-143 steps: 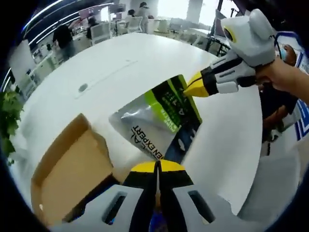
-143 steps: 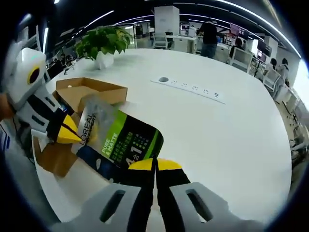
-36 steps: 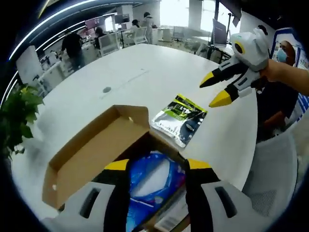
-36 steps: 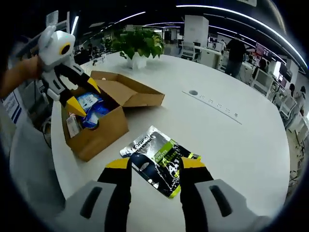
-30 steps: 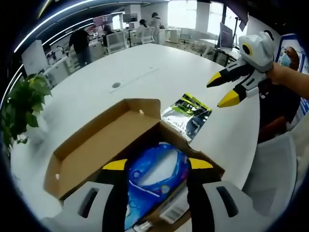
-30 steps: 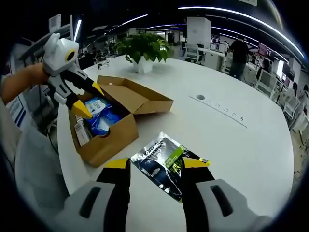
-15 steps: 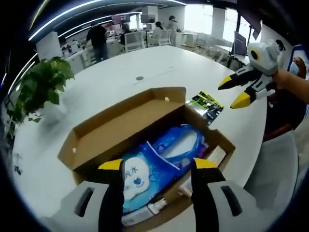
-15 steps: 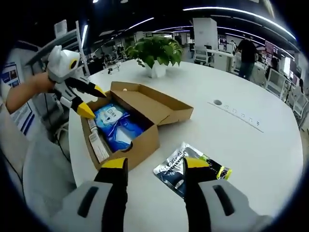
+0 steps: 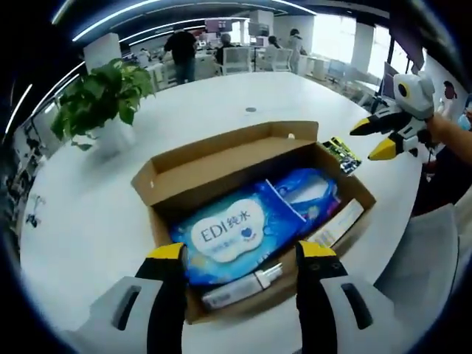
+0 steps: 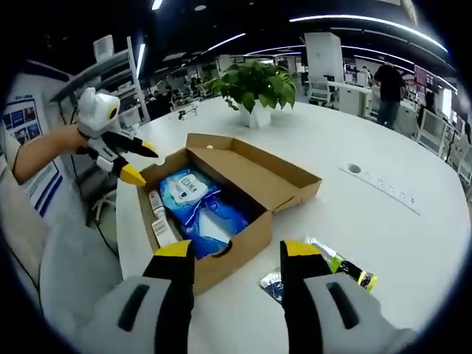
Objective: Operate the shoe box by opening the lid, removing the specified soft item, and placing it in the target area until the item is outside and the box remains undamaged.
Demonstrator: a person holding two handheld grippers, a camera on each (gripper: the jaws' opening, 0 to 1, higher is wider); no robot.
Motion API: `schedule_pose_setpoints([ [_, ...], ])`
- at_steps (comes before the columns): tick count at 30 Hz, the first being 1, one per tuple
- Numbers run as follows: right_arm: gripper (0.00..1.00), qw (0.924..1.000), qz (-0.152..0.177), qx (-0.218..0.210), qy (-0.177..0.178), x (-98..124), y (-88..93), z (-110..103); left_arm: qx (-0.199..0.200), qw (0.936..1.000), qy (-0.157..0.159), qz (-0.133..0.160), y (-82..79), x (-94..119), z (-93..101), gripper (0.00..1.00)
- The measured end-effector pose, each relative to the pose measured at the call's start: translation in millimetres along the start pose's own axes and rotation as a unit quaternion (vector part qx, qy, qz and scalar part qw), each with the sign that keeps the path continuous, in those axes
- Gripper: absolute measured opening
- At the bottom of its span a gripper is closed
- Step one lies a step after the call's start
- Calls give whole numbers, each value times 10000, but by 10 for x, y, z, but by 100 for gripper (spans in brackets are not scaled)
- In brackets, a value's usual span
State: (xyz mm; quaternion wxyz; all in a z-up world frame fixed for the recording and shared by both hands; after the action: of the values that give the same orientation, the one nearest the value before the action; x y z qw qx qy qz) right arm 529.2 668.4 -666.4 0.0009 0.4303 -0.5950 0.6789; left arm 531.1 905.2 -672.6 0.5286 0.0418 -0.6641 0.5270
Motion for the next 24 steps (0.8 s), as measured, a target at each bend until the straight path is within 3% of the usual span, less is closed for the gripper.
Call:
schedule_pose_setpoints([
  [10, 43, 9999, 41, 57, -140, -165, -103, -176, 406, 9986, -337, -1, 255, 100, -273, 58],
  [18, 41, 9997, -20, -9, -227, -355, -114, -295, 746, 9961, -468, -23, 461, 111, -417, 50],
  [24, 39, 9994, -129, -63, -324, -509, -93, -404, 919, 9946, -486, 6, 508, 82, -472, 42],
])
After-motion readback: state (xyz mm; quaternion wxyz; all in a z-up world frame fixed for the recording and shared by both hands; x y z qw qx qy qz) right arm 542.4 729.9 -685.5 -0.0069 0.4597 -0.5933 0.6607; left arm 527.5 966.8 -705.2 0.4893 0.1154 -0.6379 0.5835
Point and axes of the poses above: the point that each gripper's makers call its tool centre point, and the gripper's own axes: x roughly backward along the fingers, z roughly to its right, y roughly out of its underside, the point moved 1 cm from there along x, roughly backward along the fingers, and after that the axes turned 8 degrees about y, right-handed, at the moved point
